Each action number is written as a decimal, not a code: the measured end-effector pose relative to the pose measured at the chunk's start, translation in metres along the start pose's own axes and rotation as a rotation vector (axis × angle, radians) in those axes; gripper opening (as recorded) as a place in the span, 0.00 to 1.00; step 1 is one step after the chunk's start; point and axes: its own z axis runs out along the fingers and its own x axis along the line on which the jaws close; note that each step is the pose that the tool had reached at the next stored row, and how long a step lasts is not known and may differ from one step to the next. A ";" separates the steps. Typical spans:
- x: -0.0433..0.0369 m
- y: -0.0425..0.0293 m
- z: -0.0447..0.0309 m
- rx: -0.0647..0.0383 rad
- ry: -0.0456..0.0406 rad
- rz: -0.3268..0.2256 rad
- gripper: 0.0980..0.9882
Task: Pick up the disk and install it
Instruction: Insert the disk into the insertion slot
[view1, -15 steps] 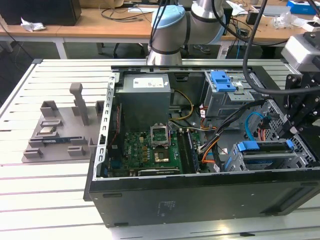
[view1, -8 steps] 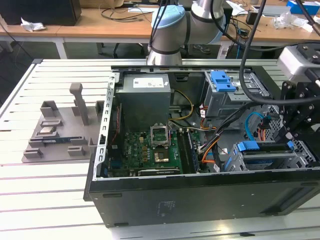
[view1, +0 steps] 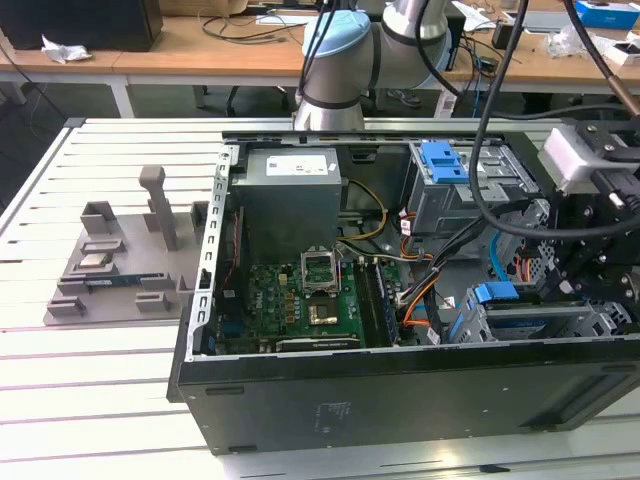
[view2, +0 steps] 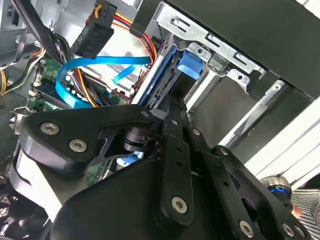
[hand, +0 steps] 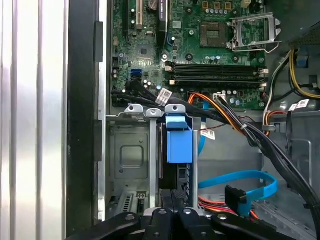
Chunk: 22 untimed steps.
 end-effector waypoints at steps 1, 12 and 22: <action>0.0001 -0.0001 0.0020 0.000 0.0002 -0.001 0.01; -0.0014 0.0010 -0.0258 0.001 -0.0017 -0.002 0.01; -0.0028 0.0021 -0.0554 0.001 -0.0020 -0.002 0.01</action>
